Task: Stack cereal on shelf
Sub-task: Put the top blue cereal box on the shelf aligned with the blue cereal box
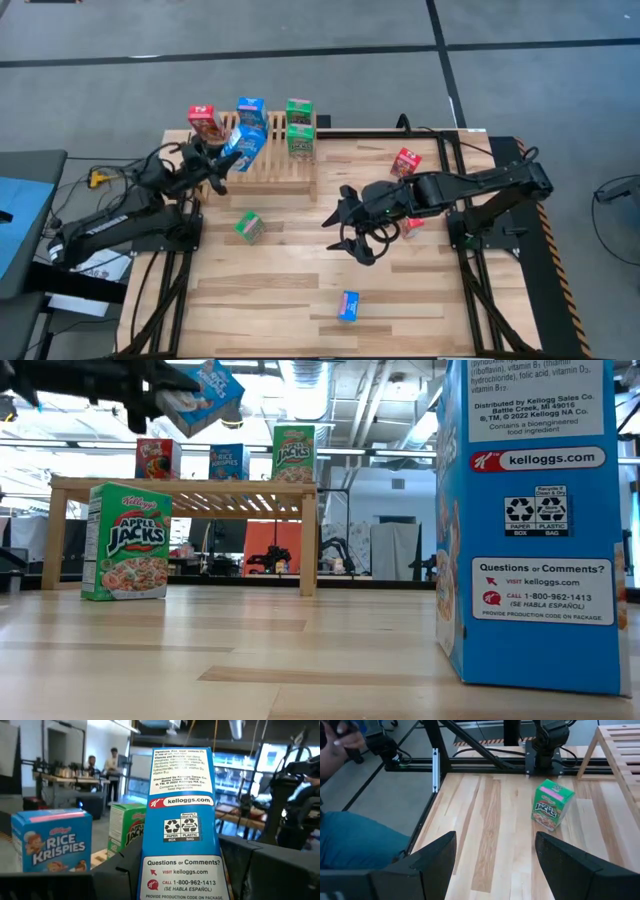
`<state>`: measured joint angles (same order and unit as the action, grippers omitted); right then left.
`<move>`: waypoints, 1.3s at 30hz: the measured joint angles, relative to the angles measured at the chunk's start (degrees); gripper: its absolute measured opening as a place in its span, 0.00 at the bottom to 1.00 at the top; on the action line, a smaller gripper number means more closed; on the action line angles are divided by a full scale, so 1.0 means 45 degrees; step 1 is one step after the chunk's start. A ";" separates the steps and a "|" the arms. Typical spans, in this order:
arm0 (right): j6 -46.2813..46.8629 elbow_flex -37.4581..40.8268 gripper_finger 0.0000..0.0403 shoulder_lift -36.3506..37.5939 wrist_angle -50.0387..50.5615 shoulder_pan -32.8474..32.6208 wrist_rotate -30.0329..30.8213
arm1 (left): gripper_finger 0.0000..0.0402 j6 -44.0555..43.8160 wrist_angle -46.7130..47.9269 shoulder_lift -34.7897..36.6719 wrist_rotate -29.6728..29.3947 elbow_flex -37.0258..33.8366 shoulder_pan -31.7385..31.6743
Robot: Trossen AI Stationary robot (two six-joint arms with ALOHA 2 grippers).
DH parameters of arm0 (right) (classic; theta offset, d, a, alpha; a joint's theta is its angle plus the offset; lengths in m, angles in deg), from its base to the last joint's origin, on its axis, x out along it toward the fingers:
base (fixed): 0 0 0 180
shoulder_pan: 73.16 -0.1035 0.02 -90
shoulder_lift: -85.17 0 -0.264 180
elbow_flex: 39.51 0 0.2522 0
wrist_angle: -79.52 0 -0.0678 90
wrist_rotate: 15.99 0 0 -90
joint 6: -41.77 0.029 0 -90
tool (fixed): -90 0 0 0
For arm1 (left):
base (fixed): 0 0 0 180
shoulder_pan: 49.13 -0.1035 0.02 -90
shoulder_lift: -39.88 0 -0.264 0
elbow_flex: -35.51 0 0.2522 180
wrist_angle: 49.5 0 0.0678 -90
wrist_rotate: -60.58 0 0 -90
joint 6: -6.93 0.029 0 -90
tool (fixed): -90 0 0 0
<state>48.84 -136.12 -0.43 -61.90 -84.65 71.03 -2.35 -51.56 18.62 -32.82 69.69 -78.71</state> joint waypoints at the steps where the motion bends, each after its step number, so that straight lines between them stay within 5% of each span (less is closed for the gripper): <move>1: 0.0000 -0.0002 0.74 0.0000 0.0000 0.0001 0.0000 | 0.40 0.0000 -0.0362 -0.0026 -0.0171 -0.0315 0.0107; 9: -0.0005 0.0000 0.74 0.0000 0.0000 0.0001 0.0000 | 0.40 -0.0196 -0.4488 -0.0083 -0.0784 -0.2726 0.1019; 17: -0.0653 0.0000 0.74 0.0000 -0.0437 0.0080 0.0004 | 0.40 -0.0217 -0.4648 -0.0107 -0.0770 -0.2992 0.1433; 25: -0.3242 0.0000 0.74 0.0000 -0.3421 0.0968 0.0015 | 0.40 -0.0243 -0.5201 -0.0112 -0.0120 -0.2997 0.1740; 39: -0.3211 -0.0024 0.74 -0.1833 -0.6874 0.2536 0.0024 | 0.40 -0.1123 -0.6488 -0.0132 0.1052 -0.2997 0.2659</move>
<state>34.39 -136.23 -8.68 -92.83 -73.24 71.14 -7.40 -80.76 18.03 -28.09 56.21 -66.74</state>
